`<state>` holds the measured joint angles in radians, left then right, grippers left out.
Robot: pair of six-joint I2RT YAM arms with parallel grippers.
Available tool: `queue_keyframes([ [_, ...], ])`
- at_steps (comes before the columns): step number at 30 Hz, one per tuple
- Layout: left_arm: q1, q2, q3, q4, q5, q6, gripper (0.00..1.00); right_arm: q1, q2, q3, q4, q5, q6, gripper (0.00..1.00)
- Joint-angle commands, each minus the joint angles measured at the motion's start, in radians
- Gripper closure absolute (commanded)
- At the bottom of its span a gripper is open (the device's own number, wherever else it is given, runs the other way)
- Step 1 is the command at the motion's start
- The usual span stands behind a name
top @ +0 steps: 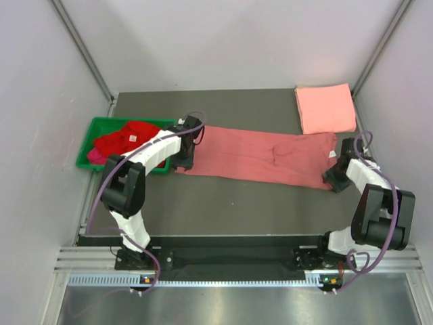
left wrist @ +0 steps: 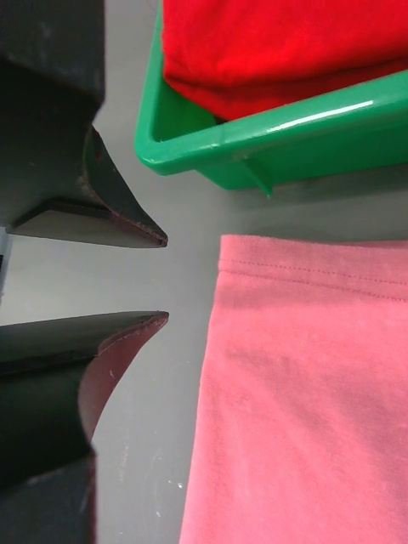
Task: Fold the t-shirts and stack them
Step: Fold the tshirt
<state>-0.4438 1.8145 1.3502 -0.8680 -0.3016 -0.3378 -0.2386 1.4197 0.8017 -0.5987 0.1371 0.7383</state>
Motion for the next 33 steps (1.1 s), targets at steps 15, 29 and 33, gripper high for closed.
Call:
queue_keyframes([
  [15,-0.092,-0.188,-0.029,-0.034,0.134,-0.018,0.62,-0.106,0.005,0.004,0.047,0.165,-0.155,1.00],
  [29,-0.020,-0.015,-0.051,0.084,0.216,-0.075,0.60,-0.186,-0.010,-0.007,0.059,0.113,-0.220,1.00],
  [33,0.016,0.019,-0.025,0.090,0.210,-0.078,0.60,-0.186,-0.019,-0.007,0.066,0.102,-0.221,1.00],
])
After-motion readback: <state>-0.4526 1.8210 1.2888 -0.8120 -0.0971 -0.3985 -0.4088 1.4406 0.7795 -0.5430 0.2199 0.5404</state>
